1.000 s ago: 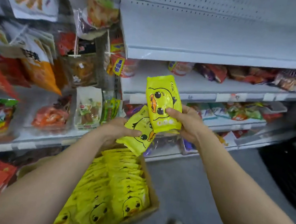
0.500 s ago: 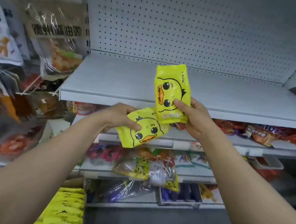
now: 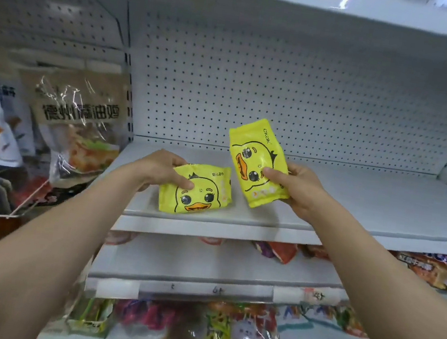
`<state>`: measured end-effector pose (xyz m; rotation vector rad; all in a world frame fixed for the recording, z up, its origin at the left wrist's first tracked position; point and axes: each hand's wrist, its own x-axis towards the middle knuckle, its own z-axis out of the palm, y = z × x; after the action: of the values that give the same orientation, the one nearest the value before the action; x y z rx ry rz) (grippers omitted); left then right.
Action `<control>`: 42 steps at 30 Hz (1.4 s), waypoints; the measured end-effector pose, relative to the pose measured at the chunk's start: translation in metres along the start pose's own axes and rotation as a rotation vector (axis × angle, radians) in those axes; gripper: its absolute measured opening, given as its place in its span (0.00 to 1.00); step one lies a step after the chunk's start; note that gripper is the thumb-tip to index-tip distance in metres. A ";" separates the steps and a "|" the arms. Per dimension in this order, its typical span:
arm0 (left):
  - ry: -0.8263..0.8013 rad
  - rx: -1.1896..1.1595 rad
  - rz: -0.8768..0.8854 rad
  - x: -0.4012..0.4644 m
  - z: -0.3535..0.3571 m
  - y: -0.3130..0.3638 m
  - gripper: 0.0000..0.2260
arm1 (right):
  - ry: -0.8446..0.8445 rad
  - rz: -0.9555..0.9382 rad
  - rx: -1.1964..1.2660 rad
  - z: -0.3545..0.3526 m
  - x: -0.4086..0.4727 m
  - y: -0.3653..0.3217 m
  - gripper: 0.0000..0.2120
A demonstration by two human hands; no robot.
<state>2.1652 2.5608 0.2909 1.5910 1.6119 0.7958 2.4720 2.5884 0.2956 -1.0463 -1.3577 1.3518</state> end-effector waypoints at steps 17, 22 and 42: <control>-0.143 0.596 0.102 0.106 -0.078 -0.039 0.30 | -0.015 -0.014 -0.136 0.080 0.140 -0.003 0.18; 0.008 0.502 0.123 0.119 -0.094 -0.054 0.31 | -0.033 -0.034 -0.136 0.087 0.156 -0.003 0.19; 0.519 0.470 0.199 0.182 -0.125 -0.104 0.33 | 0.000 -0.081 -0.149 0.084 0.191 0.005 0.15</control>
<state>2.0087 2.7449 0.2597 2.0102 2.1512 1.0535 2.3495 2.7567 0.3011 -1.0775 -1.5031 1.2061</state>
